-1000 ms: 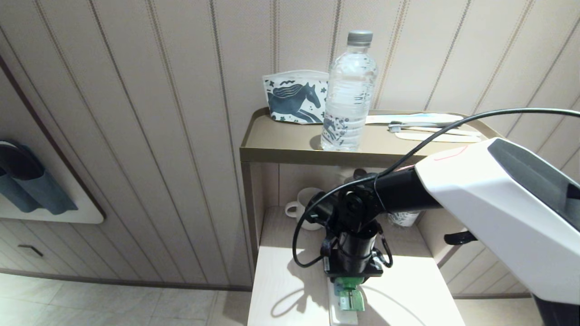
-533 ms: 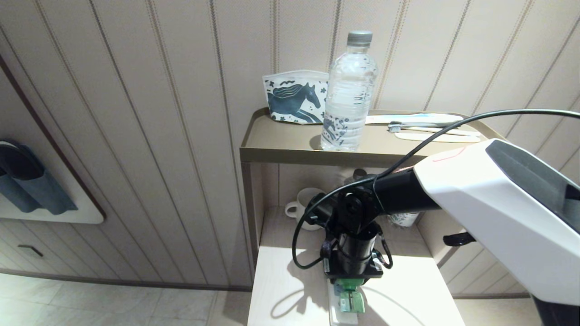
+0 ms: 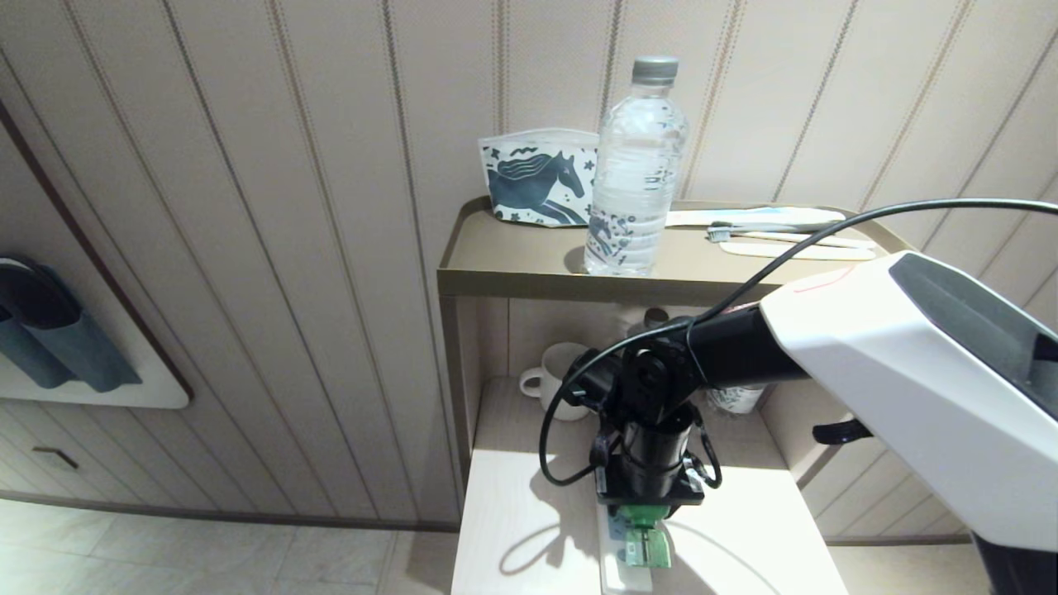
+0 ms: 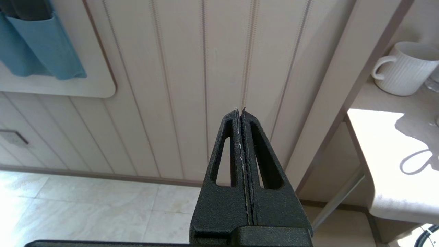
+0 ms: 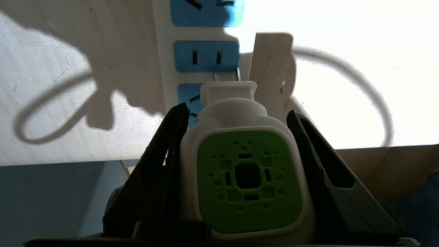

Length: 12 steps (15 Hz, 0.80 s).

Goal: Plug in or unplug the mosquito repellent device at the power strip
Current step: Insert the plug into the socket

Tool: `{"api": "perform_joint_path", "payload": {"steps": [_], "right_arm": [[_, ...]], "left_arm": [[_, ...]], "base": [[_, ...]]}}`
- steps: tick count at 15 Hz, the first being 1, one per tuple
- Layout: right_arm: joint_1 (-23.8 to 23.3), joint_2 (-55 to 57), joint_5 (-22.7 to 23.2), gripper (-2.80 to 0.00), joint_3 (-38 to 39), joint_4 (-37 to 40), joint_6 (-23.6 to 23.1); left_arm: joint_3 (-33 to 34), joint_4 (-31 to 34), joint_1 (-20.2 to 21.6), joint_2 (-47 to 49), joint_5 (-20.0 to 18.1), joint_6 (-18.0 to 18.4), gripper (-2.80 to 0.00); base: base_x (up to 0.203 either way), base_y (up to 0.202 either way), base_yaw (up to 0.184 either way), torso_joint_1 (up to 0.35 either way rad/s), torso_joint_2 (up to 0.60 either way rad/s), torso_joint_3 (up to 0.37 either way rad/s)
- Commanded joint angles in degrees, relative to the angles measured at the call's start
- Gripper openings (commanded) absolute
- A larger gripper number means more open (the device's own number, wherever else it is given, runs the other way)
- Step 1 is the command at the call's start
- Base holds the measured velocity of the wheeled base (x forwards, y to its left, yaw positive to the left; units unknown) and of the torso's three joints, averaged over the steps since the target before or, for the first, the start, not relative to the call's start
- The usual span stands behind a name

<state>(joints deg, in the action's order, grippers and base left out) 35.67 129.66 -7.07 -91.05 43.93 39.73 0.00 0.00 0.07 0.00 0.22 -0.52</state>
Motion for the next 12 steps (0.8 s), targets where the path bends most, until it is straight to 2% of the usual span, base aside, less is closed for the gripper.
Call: {"api": "perform_joint_path", "payload": {"steps": [1,12], "right_arm": [[0.13,0.65,0.04,-2.80,-0.42,-0.02,0.00],[0.34,-1.07,-0.22,-2.80,-1.14,0.01,-0.04]], "left_arm": [[0.00,0.00,0.01,0.09,0.04,0.00,-2.80],[0.00,0.00,0.01,0.09,0.04,0.00,-2.80]], "base": [[0.000,0.000,0.000,0.000,0.00,0.000],[0.000,0.000,0.000,0.000,0.00,0.000]]}}
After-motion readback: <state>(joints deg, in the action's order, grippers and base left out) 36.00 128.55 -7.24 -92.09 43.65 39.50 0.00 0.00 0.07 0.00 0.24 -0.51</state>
